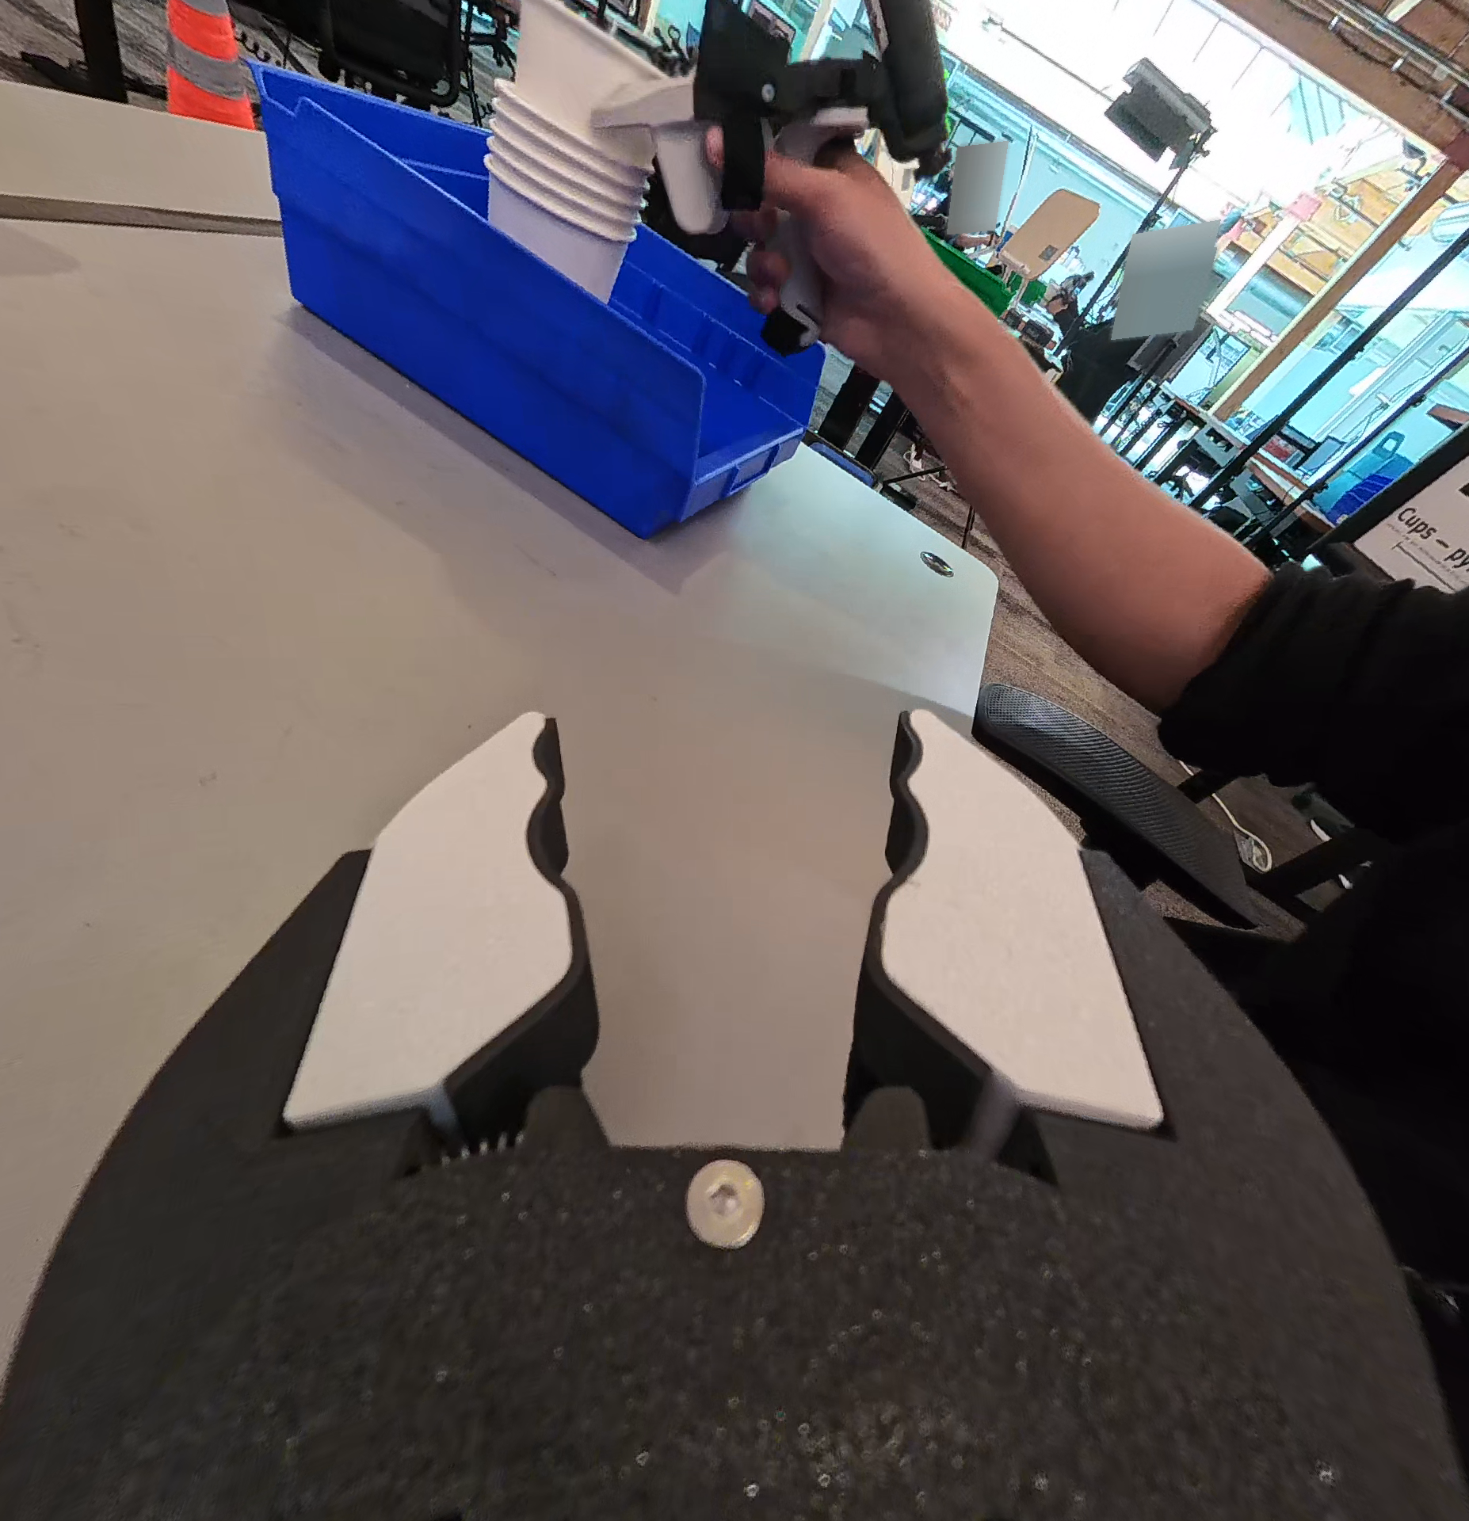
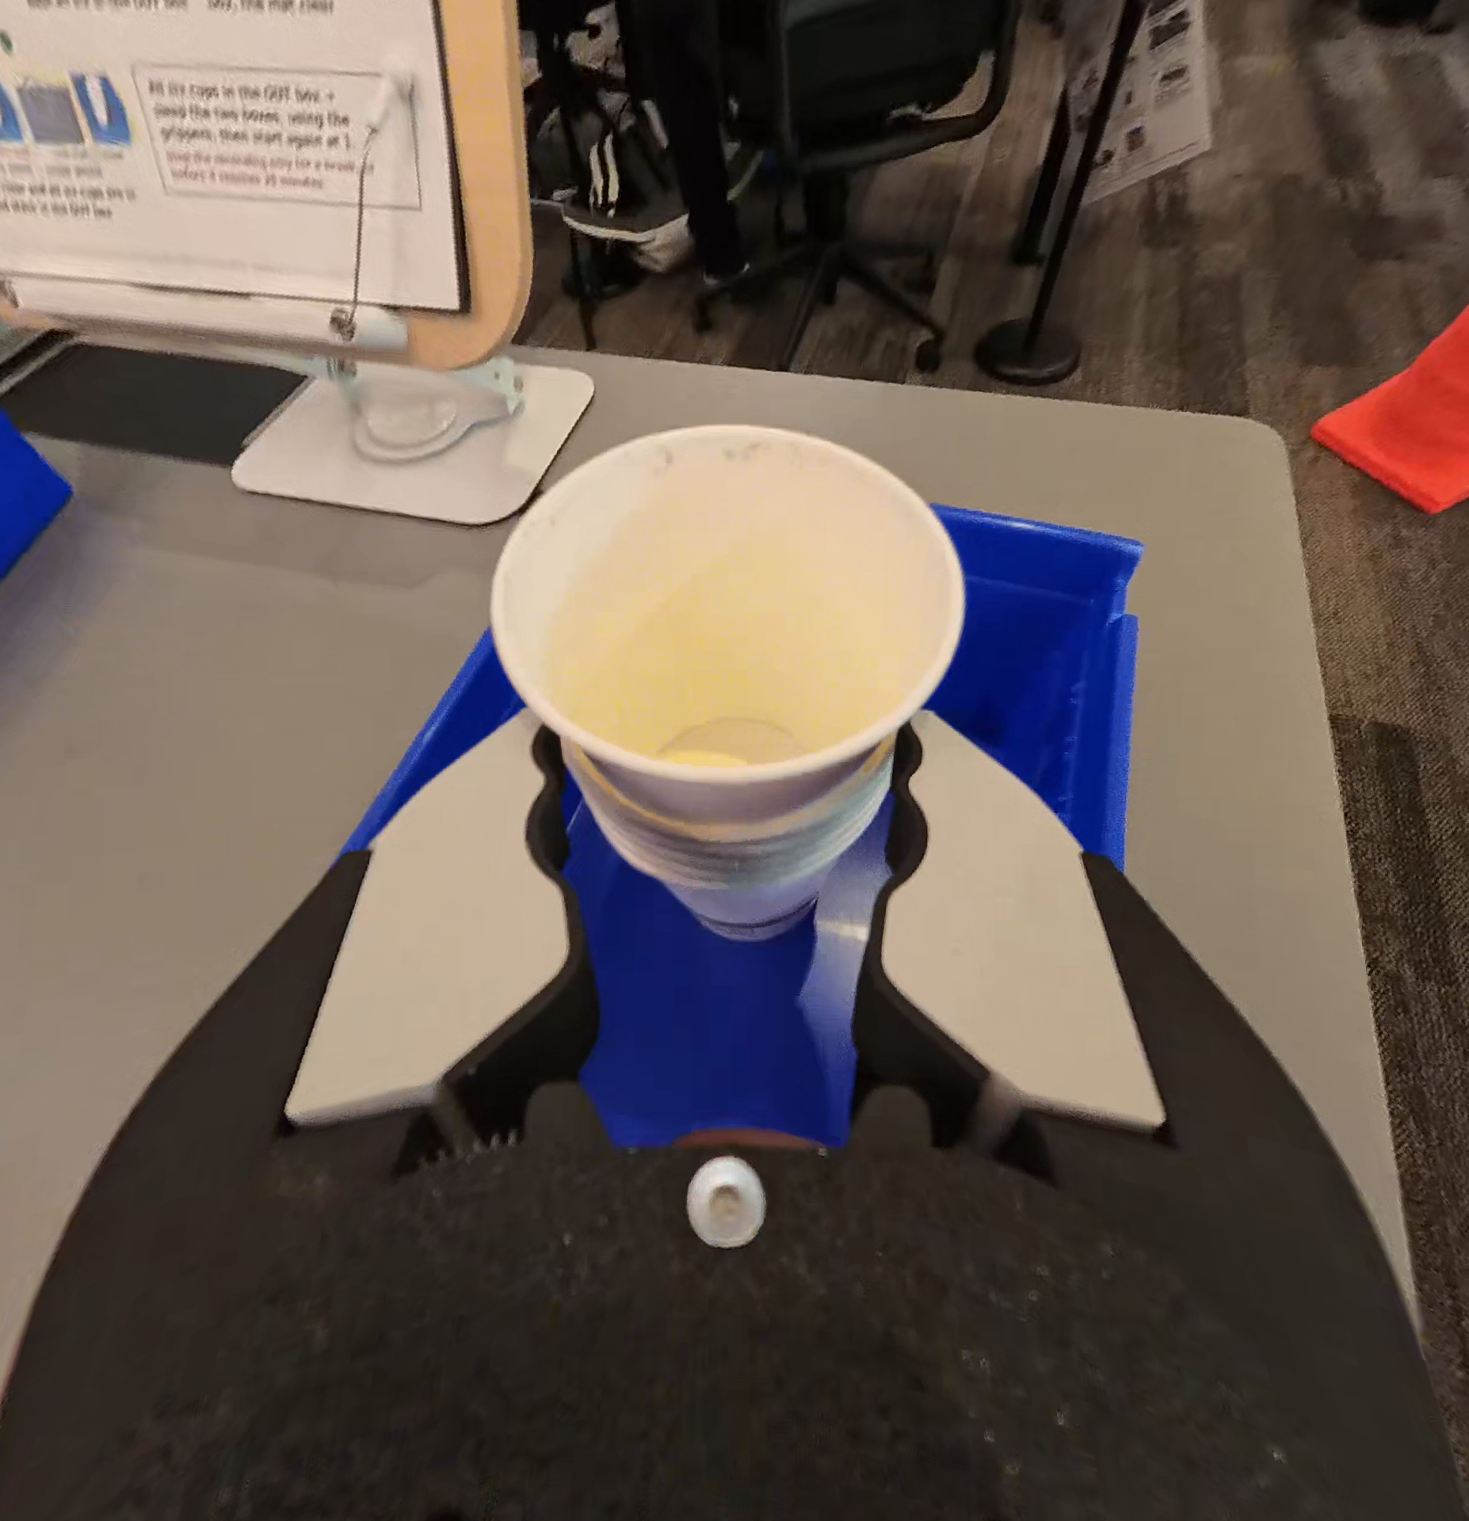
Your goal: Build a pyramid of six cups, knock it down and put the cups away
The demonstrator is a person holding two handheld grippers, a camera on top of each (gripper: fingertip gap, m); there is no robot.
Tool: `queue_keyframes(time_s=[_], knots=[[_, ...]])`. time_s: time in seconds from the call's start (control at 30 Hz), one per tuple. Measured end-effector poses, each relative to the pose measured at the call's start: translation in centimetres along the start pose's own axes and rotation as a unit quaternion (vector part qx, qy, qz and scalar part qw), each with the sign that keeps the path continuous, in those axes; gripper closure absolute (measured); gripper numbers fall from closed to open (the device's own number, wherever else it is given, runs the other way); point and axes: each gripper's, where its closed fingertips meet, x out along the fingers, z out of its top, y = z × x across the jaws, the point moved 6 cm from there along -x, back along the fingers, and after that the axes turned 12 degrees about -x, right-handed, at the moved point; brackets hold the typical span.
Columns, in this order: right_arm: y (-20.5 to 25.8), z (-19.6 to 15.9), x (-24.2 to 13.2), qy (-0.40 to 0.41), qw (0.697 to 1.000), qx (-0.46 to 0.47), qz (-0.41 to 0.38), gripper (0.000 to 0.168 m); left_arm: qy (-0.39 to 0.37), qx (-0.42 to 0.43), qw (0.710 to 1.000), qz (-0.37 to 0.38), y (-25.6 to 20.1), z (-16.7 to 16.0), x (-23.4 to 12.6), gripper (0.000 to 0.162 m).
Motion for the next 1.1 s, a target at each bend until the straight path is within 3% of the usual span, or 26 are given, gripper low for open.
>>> queue_keyframes(time_s=[0.2,0.33,0.43,0.53,0.7,0.8,0.93,1.1], knots=[[1.2,-0.4,-2.7,-0.008,0.999,-0.009,0.029,0.091,0.000,0.008,1.000,0.012,0.1,0.0,0.0,0.086],[4.1,-1.0,-6.5,-0.121,0.992,-0.027,-0.004,0.094,-0.039,0.022,0.998,0.050,0.8,1.0,-1.0,0.087],[7.3,-3.4,-8.5,-0.175,0.984,-0.027,-0.017,0.093,-0.094,0.030,0.988,0.119,2.1,2.3,-2.7,0.088],[9.6,-6.2,-10.0,-0.187,0.981,-0.033,-0.043,0.085,-0.150,0.045,0.962,0.225,3.7,3.3,-5.4,0.088],[11.5,-10.5,-11.7,-0.192,0.979,0.034,-0.059,0.086,-0.231,0.061,0.872,0.427,5.7,3.3,-11.7,0.094],[11.6,-11.6,-11.1,-0.168,0.984,0.045,-0.045,0.085,-0.219,0.062,0.830,0.509,7.3,2.5,-14.1,0.093],[10.5,-11.7,-10.9,-0.155,0.985,-0.002,-0.080,0.087,-0.205,0.026,0.817,0.538,9.1,1.5,-14.9,0.092],[10.4,-11.9,-11.5,-0.165,0.983,0.012,-0.075,0.089,-0.188,-0.011,0.817,0.546,10.0,0.6,-15.1,0.092]])
